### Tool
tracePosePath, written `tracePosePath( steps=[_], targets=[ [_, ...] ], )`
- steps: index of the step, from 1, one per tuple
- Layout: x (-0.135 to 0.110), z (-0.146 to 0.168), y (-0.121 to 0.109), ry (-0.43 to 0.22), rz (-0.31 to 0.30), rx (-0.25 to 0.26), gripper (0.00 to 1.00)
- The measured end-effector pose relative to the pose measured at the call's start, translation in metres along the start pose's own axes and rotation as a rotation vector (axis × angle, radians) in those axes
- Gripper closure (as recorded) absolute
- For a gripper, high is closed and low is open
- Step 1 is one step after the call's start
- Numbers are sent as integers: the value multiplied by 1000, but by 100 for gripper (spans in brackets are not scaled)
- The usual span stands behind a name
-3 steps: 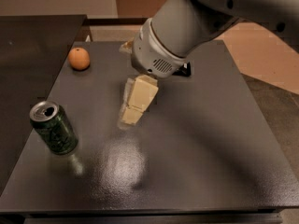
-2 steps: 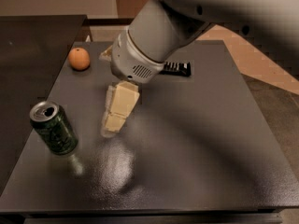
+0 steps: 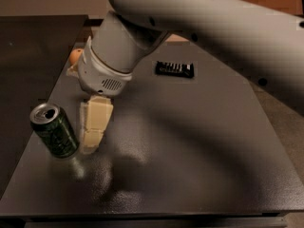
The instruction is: Knock green can over
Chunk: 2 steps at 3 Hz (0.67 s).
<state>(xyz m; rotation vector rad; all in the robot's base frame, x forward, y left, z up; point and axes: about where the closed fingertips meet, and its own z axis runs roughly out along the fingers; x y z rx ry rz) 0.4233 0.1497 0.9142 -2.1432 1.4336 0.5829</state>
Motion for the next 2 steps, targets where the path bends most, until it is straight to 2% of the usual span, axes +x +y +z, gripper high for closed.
tracePosePath(
  steps=[1, 2],
  targets=[
    [-10, 23, -4, 5, -42, -49, 0],
    [-12, 41, -9, 8, -53, -93, 0]
  ],
)
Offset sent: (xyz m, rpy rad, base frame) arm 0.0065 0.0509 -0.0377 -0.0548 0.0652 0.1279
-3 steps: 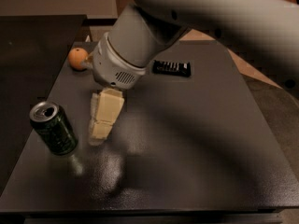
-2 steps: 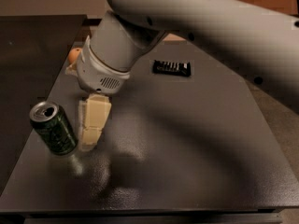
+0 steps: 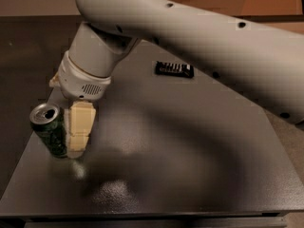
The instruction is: Knock green can over
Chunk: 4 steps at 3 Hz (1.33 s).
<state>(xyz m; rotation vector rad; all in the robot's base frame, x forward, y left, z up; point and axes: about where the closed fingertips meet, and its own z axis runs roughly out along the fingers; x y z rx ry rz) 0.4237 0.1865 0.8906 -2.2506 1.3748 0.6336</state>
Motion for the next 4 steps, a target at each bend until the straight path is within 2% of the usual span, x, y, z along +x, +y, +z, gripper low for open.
tracePosePath(
  steps=[1, 2, 3, 4],
  targets=[
    [-1, 8, -2, 4, -1, -30, 18],
    [-1, 6, -2, 0, 9, -35, 42],
    [3, -2, -2, -19, 35, -34, 65],
    [15, -17, -7, -31, 95, -18, 87]
  ],
)
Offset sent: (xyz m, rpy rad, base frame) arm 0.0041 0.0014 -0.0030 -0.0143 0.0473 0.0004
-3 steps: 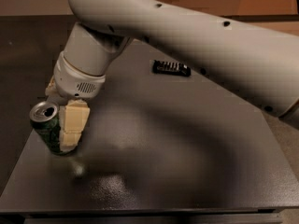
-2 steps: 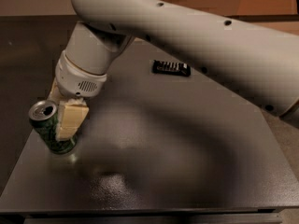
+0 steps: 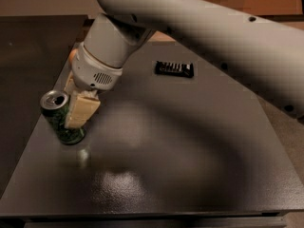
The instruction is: Knock green can over
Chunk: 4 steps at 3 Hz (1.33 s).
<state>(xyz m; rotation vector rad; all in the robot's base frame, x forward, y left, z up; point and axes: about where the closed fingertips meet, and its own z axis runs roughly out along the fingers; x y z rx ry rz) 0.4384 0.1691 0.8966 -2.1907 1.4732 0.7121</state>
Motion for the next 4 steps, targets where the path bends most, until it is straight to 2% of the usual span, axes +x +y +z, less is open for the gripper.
tracePosePath(
  steps=[1, 2, 3, 4],
  targets=[
    [24, -25, -12, 49, 59, 43, 100],
    [56, -44, -22, 178, 93, 92, 100],
    [88, -64, -28, 344, 75, 170, 100],
    [107, -86, -31, 467, 30, 244, 100]
  ],
)
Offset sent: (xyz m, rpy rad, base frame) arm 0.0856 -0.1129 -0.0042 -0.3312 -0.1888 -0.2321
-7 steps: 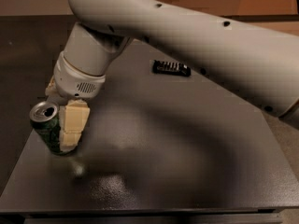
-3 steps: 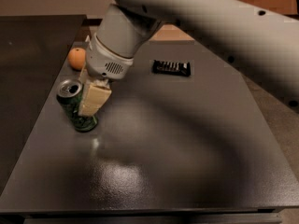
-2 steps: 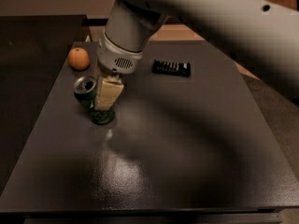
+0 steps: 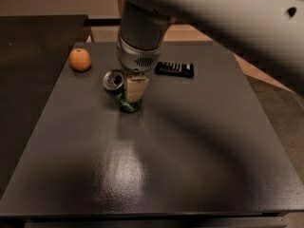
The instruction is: Knock green can over
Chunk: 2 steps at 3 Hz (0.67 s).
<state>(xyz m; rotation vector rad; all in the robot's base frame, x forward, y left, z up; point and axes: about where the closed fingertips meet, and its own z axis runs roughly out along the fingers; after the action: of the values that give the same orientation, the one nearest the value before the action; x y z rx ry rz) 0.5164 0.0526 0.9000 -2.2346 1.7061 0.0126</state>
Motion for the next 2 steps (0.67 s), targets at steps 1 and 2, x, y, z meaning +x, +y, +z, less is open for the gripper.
tracePosePath(
  steps=[1, 2],
  targets=[
    [14, -16, -6, 57, -36, 69, 100],
    [21, -32, -9, 102, -74, 130, 100]
  ],
)
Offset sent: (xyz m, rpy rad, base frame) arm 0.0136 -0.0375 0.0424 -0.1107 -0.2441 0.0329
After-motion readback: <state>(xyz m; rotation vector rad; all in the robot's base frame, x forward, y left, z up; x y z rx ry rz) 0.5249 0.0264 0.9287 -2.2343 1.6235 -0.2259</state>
